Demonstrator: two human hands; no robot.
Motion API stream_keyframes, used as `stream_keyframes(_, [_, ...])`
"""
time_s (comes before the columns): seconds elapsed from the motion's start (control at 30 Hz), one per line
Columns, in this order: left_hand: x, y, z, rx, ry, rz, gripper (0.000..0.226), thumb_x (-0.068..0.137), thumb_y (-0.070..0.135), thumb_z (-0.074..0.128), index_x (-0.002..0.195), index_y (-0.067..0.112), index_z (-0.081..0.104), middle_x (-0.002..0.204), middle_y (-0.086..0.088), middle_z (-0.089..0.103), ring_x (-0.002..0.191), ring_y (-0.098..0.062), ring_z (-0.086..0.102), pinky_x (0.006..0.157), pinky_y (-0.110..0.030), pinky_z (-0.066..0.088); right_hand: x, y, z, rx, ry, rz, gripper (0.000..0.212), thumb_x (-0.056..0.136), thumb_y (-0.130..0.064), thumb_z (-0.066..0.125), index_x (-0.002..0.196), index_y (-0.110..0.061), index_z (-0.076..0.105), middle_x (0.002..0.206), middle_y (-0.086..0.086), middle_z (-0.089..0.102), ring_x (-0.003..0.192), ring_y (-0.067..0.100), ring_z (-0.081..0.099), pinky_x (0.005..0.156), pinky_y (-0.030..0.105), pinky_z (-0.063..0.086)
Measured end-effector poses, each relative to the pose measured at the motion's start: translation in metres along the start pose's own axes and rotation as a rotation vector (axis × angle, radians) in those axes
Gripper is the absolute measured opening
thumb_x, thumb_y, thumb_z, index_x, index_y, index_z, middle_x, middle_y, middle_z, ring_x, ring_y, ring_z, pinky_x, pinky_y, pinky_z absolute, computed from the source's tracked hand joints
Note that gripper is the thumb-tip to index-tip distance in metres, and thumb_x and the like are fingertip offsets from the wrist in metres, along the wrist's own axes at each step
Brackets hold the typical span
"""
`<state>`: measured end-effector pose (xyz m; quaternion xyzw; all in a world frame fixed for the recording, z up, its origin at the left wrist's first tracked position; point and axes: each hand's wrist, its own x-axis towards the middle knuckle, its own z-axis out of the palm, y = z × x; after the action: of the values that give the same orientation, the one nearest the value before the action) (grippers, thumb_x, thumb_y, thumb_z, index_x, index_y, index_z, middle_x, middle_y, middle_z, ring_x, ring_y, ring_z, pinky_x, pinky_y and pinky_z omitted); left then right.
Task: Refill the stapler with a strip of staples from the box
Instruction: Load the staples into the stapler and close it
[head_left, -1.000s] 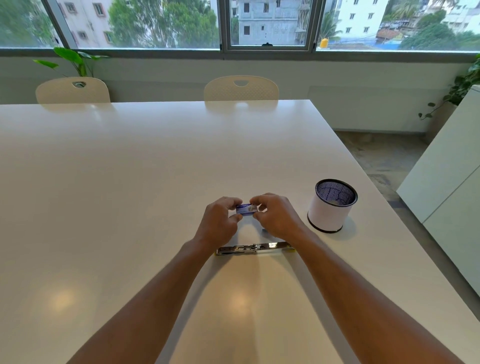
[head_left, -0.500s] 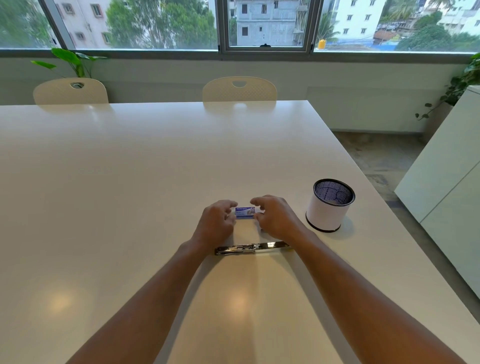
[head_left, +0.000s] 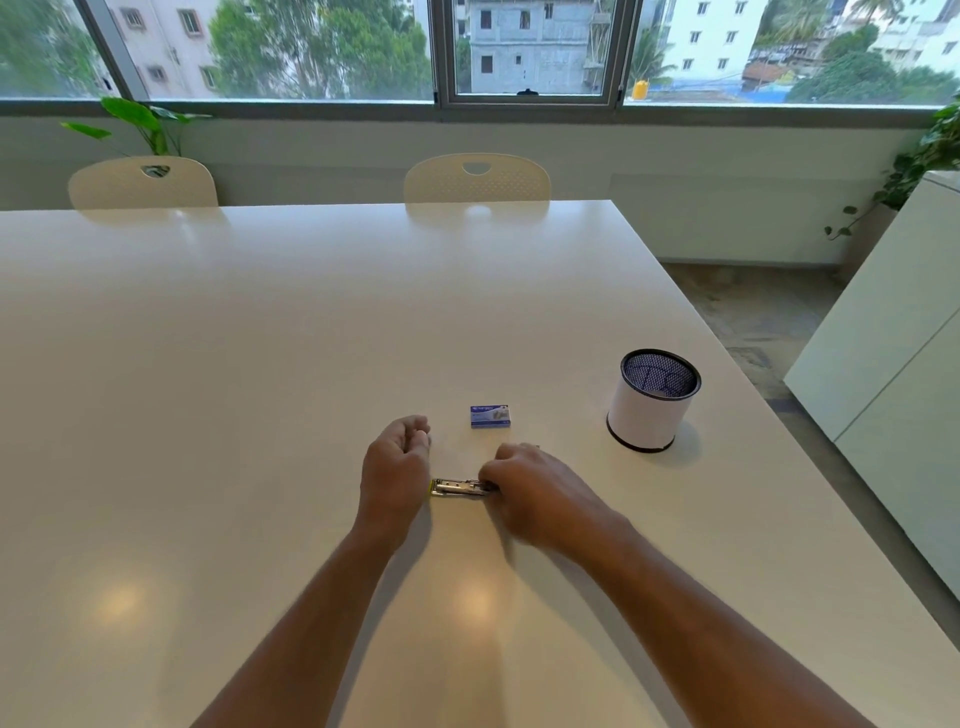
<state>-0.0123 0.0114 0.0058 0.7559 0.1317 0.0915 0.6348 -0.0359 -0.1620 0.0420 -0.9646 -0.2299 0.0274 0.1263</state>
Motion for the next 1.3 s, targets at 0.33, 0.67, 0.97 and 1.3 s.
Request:
stream_keyframes(0.33, [-0.05, 0.006, 0.018, -0.49, 0.022, -0.232, 0.013, 0.103, 0.009, 0.057, 0.115, 0.007, 0.062, 0.098, -0.01, 0.069, 0.086, -0.015, 0.066, 0.083, -0.027, 0.057, -0.013, -0.022, 0.007, 0.228, 0.248, 0.255, 0.022, 0.094, -0.027, 0.054, 0.099, -0.011, 0.069, 0.098, 0.007, 0.063, 0.088, 0.026, 0.06, 0.076, 0.031, 0.042])
stream_keyframes(0.67, [-0.066, 0.022, 0.018, -0.636, -0.206, -0.348, 0.02, 0.101, 0.003, 0.057, 0.107, -0.003, 0.075, 0.084, -0.016, 0.079, 0.069, -0.02, 0.076, 0.06, -0.029, 0.061, -0.023, -0.032, 0.01, 0.345, 0.349, 0.22, 0.019, 0.096, -0.03, 0.056, 0.091, -0.013, 0.064, 0.093, 0.005, 0.059, 0.079, 0.024, 0.059, 0.074, 0.034, 0.05])
stream_keyframes(0.97, [-0.061, 0.016, 0.017, -0.656, -0.256, -0.285, 0.022, 0.103, 0.003, 0.054, 0.114, -0.009, 0.07, 0.088, -0.022, 0.075, 0.074, -0.024, 0.075, 0.066, -0.03, 0.061, -0.005, -0.003, 0.002, 0.527, 0.454, 0.109, 0.034, 0.096, -0.007, 0.057, 0.124, -0.023, 0.069, 0.109, -0.005, 0.063, 0.086, 0.012, 0.066, 0.075, 0.037, 0.06])
stream_keyframes(1.3, [-0.058, 0.01, 0.018, -0.61, -0.264, -0.261, 0.023, 0.104, 0.005, 0.053, 0.113, -0.003, 0.073, 0.091, -0.022, 0.075, 0.08, -0.027, 0.074, 0.078, -0.038, 0.061, 0.013, 0.004, -0.003, 0.408, 0.458, 0.028, 0.028, 0.098, -0.009, 0.054, 0.12, -0.016, 0.071, 0.104, -0.003, 0.061, 0.084, 0.011, 0.061, 0.073, 0.023, 0.054])
